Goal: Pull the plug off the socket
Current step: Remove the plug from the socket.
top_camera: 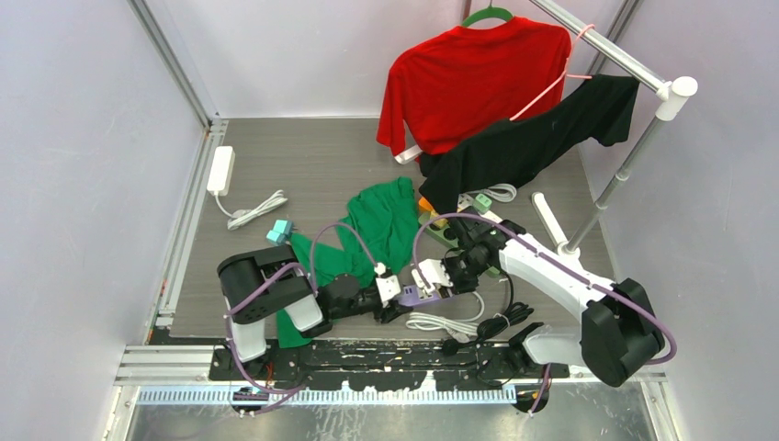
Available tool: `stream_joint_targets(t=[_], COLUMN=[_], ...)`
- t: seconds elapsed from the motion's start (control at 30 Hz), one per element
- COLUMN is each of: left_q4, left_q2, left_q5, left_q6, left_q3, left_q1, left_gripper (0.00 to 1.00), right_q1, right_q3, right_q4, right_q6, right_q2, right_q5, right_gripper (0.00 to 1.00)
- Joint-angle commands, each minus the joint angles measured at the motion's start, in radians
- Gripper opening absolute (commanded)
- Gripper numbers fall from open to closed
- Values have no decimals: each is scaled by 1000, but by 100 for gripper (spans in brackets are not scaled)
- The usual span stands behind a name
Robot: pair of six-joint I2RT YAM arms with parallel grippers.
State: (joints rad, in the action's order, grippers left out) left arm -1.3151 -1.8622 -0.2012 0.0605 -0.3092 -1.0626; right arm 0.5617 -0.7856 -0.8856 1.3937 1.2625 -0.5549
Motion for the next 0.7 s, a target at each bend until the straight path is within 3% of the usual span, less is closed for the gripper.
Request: stream_joint_targets(t=[0.0,0.13,0.2,0.43,0.67], left_q4=[40,41,41,40,40], left_q2=[-34,-37,-38,-44,-48], left_q5=[46,51,56,62,65], left_q6=[4,4,2,5,6], left_q3=[12,9,7,12,14], left_q1=[3,-1,-1,-2,-2], left_gripper=[0,0,0,0,0], right_q1=[90,103,92,-39,-75], right_q3=[18,-10,-6,12,-29], right_q4=[2,128,147,51,-186], right_q6=[-61,-289,-293,-193,-9], right_q2=[9,13,-3,-78,-9], right_q5=[-59,27,95,98,10], right_gripper=[1,1,1,1,1])
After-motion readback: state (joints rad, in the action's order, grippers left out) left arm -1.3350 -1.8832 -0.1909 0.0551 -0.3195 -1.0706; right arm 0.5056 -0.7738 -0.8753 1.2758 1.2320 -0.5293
